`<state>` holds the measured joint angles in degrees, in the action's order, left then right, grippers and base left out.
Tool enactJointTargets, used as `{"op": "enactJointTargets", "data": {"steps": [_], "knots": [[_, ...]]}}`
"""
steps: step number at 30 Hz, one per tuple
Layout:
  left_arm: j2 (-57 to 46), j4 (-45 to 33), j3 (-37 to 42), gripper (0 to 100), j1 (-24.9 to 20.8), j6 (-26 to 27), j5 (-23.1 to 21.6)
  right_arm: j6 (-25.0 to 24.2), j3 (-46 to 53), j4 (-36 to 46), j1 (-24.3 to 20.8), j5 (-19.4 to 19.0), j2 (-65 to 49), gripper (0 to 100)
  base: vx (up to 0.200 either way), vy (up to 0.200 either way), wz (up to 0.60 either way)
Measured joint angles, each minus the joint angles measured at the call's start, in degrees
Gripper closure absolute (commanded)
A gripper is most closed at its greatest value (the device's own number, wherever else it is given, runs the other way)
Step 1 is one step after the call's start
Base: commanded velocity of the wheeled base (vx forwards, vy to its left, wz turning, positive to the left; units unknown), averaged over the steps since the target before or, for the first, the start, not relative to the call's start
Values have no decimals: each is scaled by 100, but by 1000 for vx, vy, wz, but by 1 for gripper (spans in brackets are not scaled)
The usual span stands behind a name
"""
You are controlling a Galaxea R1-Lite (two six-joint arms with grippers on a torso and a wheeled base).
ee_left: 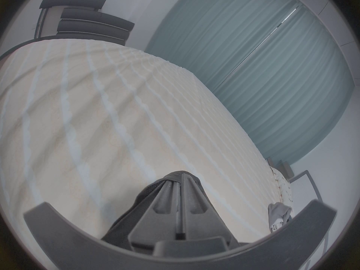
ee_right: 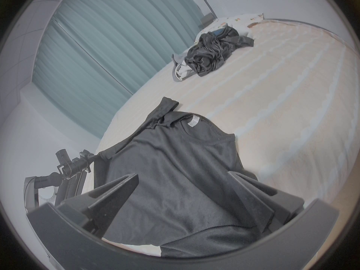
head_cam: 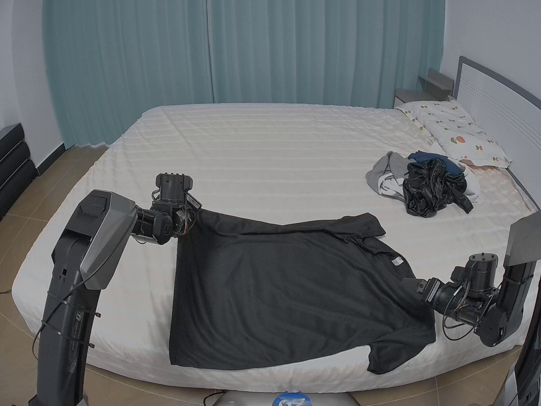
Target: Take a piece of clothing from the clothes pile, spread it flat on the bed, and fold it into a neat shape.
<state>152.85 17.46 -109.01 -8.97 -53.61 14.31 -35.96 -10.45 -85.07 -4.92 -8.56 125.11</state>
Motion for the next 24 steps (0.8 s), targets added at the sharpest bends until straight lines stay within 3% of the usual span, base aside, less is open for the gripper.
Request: {"op": "enactJointTargets", "data": {"steps": [1,19,24], "knots": [[30,115,-52,0,33,0,2,2,28,-71,-4,5,49,0,0,0,0],[236,217,-328,0,247,-171,-96,-20,141,-386,-15,51,239,0,0,0,0],[-4,-312,-288,0,258,-433,-580,-29,133,-389,-9,51,195,0,0,0,0]]}}
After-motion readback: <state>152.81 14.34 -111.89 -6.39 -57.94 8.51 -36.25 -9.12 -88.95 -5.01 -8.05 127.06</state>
